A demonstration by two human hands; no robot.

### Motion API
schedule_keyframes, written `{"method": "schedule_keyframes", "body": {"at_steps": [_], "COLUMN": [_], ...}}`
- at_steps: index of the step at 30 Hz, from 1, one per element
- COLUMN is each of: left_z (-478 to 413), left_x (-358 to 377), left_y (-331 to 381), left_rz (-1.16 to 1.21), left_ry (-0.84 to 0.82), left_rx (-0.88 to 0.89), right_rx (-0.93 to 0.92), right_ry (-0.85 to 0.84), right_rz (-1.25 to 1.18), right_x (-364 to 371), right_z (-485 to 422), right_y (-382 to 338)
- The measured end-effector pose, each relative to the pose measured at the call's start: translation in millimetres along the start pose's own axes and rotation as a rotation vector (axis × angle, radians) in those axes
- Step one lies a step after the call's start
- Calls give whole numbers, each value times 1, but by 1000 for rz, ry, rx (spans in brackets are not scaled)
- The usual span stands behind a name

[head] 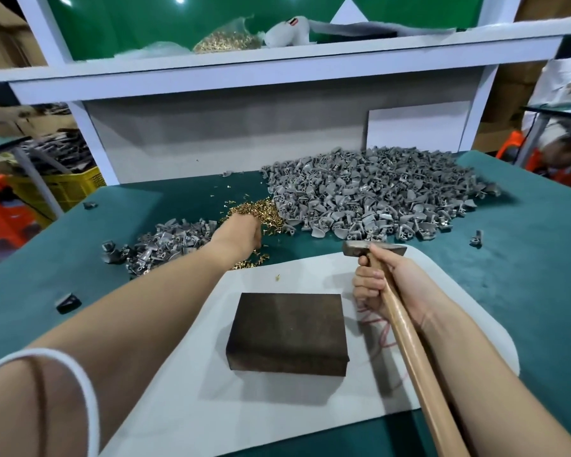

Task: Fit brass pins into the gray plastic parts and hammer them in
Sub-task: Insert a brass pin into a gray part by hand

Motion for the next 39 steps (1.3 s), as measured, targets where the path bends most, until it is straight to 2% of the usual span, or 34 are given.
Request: {"method": "schedule_keyframes", "body": {"at_steps": [10, 16, 26, 32, 39], "left_z": [3, 1, 6, 7, 9], "left_x": [2, 4, -6, -15, -15], "left_y": [-11, -12, -35, -37, -49], "left_rz": [67, 70, 460, 413, 493], "left_ry": [-10, -11, 17, 23, 7], "left_rx": [86, 58, -74, 41, -11], "right_rx": [-9, -15, -22, -15, -18], "right_ry": [23, 55, 76, 79, 83], "right_rz": [8, 17, 17, 29, 30], "right_x": [0, 0, 1, 1, 2], "right_z": [3, 6, 7, 7, 8], "right_y": [1, 1, 2, 3, 2]}}
Point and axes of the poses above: each hand's wrist, its own z-axis away from the middle knuckle, its own x-axis out of the palm, y = z × x, the point moved 8 cm from there along -z, towards the middle knuckle, and after that the axes turned 5 degrees about -z, right-handed, at the moved point
